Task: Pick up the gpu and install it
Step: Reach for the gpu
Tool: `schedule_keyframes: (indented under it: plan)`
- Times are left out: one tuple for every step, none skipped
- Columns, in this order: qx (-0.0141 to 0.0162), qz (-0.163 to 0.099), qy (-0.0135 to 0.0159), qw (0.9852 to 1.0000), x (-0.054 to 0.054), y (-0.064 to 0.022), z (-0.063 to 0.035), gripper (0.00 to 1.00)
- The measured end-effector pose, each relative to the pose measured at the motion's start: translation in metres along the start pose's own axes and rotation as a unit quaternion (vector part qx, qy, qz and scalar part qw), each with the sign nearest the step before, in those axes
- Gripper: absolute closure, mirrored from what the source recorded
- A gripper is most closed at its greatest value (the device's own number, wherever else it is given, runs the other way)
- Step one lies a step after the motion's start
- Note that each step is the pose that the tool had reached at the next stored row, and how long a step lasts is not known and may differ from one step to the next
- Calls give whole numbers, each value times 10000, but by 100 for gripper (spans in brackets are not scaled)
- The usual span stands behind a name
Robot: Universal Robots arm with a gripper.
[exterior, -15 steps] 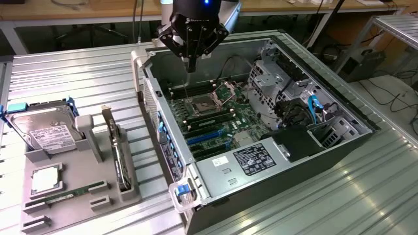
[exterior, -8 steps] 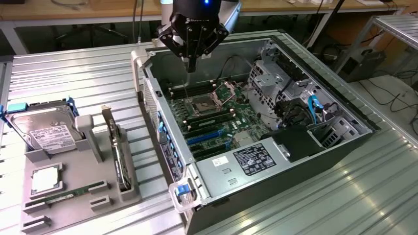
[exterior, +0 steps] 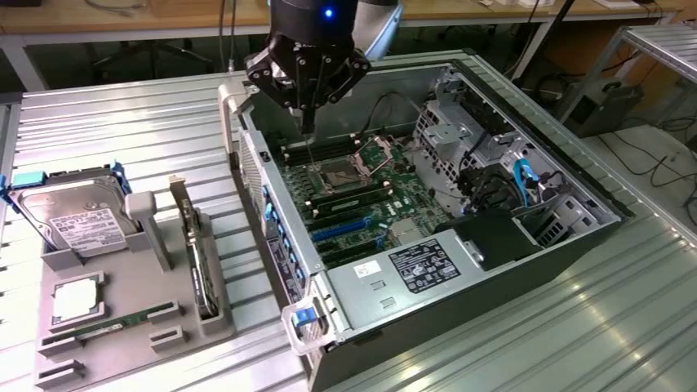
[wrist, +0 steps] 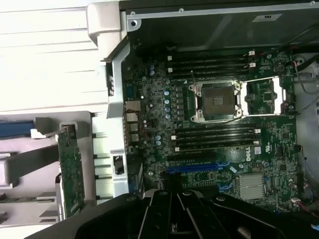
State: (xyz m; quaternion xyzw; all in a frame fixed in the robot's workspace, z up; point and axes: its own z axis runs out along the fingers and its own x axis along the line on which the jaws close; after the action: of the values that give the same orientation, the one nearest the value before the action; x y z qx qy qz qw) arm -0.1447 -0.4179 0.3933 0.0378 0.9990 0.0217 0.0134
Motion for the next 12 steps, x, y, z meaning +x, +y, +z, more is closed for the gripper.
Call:
schedule_keyframes:
  plan:
    - [0, 0, -1, 10000, 33, -24, -2, 89]
    - [0, 0, -1, 10000, 66, -46, -4, 89]
    - [1, 1, -1, 10000, 97, -65, -6, 89]
    - [0, 0, -2, 10000, 126, -83, -7, 89]
    - [0, 0, -3, 10000, 169, -108, -9, 89]
    - [0, 0, -2, 10000, 209, -126, -10, 89]
    - [0, -1, -2, 10000, 256, -146, -12, 89]
    - [0, 0, -2, 10000, 291, -160, -12, 89]
    - [0, 0, -3, 10000, 333, -177, -12, 89]
    - [-1, 1, -3, 10000, 368, -189, -12, 89]
    - [0, 0, -3, 10000, 407, -204, -13, 89]
    - [0, 0, -2, 10000, 446, -217, -14, 89]
